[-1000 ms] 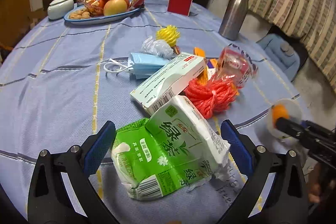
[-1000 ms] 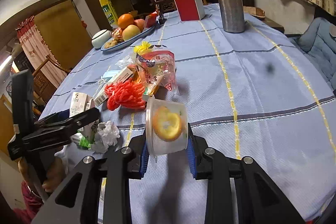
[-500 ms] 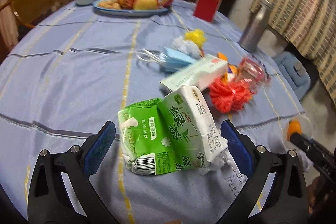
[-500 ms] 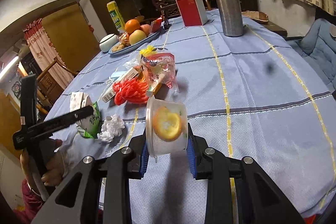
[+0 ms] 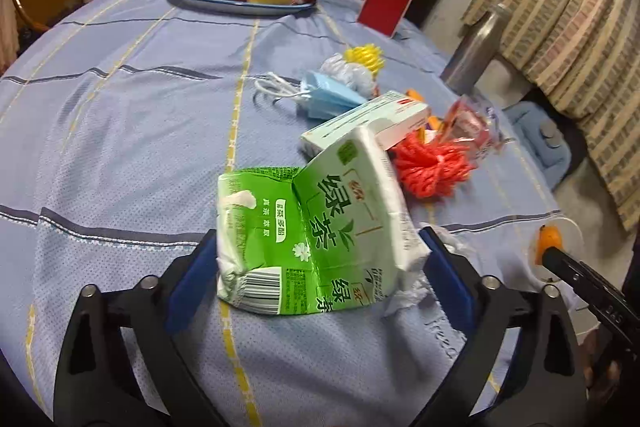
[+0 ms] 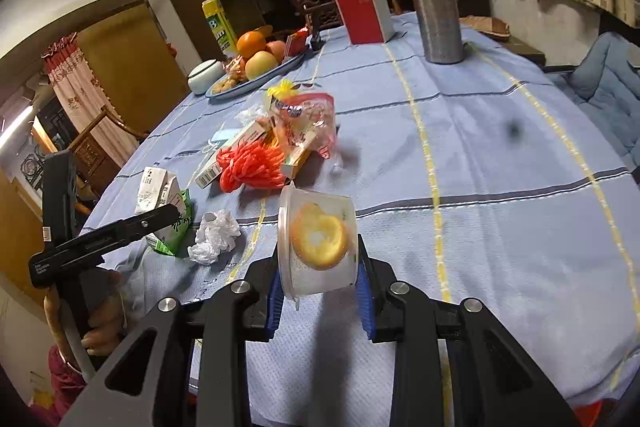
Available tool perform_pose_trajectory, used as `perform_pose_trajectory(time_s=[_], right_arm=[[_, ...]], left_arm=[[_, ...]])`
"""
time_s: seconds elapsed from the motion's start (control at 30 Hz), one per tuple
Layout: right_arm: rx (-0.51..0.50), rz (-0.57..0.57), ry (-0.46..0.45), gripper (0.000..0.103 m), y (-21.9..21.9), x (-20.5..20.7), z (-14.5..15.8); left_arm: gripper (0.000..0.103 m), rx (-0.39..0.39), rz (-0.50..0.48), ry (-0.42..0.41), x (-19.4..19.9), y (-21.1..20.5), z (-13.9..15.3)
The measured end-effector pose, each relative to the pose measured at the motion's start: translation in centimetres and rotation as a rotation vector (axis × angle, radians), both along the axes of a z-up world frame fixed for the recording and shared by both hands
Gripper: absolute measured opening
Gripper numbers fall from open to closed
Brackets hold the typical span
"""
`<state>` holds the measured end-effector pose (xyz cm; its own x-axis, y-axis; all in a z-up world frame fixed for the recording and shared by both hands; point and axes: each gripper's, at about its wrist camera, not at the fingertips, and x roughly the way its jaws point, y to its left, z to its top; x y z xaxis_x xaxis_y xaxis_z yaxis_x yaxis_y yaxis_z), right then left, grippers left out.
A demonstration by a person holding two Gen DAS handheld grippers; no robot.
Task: Collect trash
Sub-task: 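Grasp the green tea carton with the left tool, then carry the carton to the basket and release it while the right tool drops the plastic cup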
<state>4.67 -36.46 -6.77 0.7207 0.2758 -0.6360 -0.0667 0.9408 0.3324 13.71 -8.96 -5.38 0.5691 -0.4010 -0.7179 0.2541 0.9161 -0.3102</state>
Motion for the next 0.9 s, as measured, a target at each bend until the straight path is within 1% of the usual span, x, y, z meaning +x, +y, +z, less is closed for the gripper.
perform_pose_trajectory(time_s=[0.1,0.2,0.27,0.33,0.43,0.57,0.7,0.83,0.9], right_arm=[[0.004,-0.015,-0.018,0.031,-0.6,-0.8,0.4],[0.008,-0.033,-0.035,0.031,-1.5,-1.6,0.7],[0.011,-0.048,-0.047,0.031,-2.0,-2.1,1.0],[0.014,-0.066,-0.065,0.031,-2.8,-3.0,1.5],[0.008,-0.101,-0.094,0.031,-4.1,-4.7,2.2],[-0.009,-0.175,-0.131,0.031,-6.8,-8.1,3.0],[-0.032,-0.268,-0.139,0.031,-9.8,-12.2,2.7],[-0.051,-0.397,-0.105,0.031,-13.7,-17.0,1.1],[-0.066,-0.463,-0.062,0.031,-15.8,-19.4,-0.4]], left_arm=[[0.086,-0.033,-0.011,-0.004,-0.2,0.2,0.3],[0.085,-0.092,-0.025,-0.029,-0.8,0.4,1.3],[0.085,-0.116,-0.040,-0.053,-1.3,0.3,2.2],[0.085,-0.113,-0.066,-0.094,-2.4,-0.5,3.6],[0.085,-0.103,-0.116,-0.127,-3.5,-2.1,5.1],[0.085,-0.093,-0.227,-0.163,-5.4,-6.0,6.7],[0.085,-0.092,-0.345,-0.172,-7.3,-10.3,7.3],[0.085,-0.103,-0.486,-0.157,-9.3,-15.1,7.2],[0.085,-0.110,-0.559,-0.138,-10.4,-17.7,6.9]])
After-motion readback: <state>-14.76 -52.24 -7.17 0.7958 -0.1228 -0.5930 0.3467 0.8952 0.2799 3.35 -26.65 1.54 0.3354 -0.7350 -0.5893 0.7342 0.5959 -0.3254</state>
